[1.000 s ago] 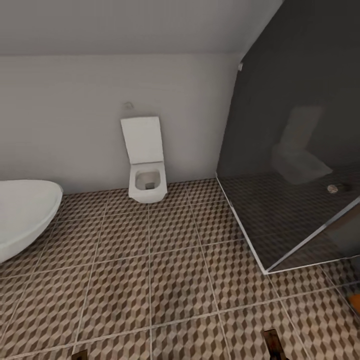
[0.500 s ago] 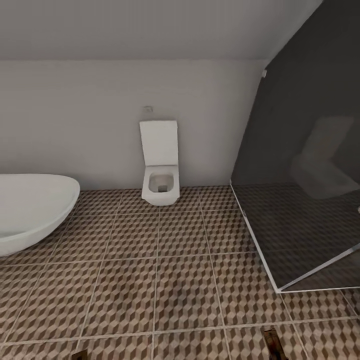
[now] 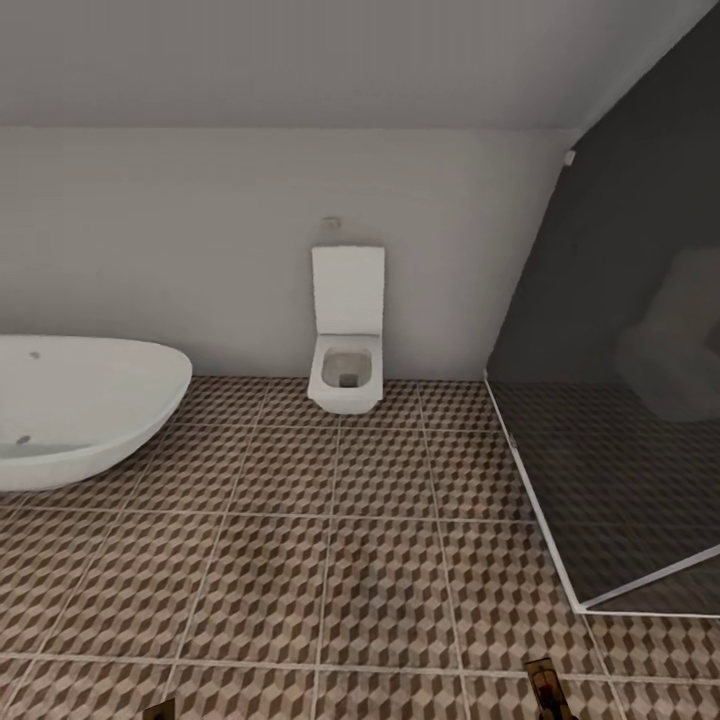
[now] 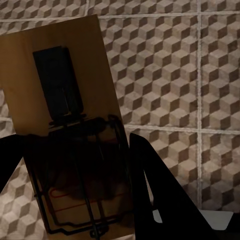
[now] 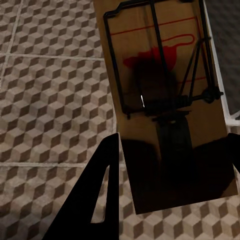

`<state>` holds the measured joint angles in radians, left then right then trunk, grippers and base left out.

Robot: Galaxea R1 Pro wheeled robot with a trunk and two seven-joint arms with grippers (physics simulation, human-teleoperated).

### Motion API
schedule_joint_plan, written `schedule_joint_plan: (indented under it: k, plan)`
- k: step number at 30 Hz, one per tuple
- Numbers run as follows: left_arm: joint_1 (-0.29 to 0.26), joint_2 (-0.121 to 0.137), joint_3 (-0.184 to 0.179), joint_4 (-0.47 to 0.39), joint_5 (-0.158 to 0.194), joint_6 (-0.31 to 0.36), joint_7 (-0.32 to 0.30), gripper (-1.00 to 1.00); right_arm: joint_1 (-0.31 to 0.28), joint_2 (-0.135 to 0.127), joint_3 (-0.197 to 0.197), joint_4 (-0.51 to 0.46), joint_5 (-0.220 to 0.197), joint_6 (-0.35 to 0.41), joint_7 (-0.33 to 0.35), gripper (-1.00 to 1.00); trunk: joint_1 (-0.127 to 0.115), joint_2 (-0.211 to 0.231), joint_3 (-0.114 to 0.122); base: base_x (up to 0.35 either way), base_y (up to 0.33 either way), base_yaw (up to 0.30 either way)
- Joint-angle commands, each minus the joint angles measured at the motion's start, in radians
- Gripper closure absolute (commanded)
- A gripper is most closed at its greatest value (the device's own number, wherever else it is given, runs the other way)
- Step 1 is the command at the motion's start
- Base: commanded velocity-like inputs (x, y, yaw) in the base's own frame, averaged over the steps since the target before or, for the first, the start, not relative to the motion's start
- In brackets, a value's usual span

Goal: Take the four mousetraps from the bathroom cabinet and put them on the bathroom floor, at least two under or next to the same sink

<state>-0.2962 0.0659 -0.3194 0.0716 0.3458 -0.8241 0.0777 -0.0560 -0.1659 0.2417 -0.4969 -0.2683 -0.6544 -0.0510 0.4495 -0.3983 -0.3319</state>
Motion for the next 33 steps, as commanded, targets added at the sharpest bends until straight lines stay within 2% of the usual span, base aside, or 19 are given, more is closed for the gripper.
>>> schedule_joint_plan:
  k: [1, 9, 33]
  plan:
    - [-0.001, 0.000, -0.009, 0.003, -0.004, -0.004, 0.008, 1.00, -0.001, -0.001, 0.008, 0.000, -0.009, -0.004, -0.003, 1.00, 0.001, -0.002, -0.001, 0.000, 0.000, 0.036]
    - [-0.001, -0.001, -0.009, 0.003, -0.004, -0.004, 0.008, 1.00, -0.001, -0.001, 0.008, 0.000, -0.011, -0.004, -0.003, 1.00, 0.001, -0.002, 0.002, 0.000, 0.000, 0.009]
    - [-0.001, -0.006, -0.009, 0.004, -0.004, -0.004, 0.008, 1.00, -0.001, -0.001, 0.008, 0.000, -0.011, -0.004, -0.003, 1.00, 0.001, -0.002, 0.040, 0.000, 0.000, 0.000]
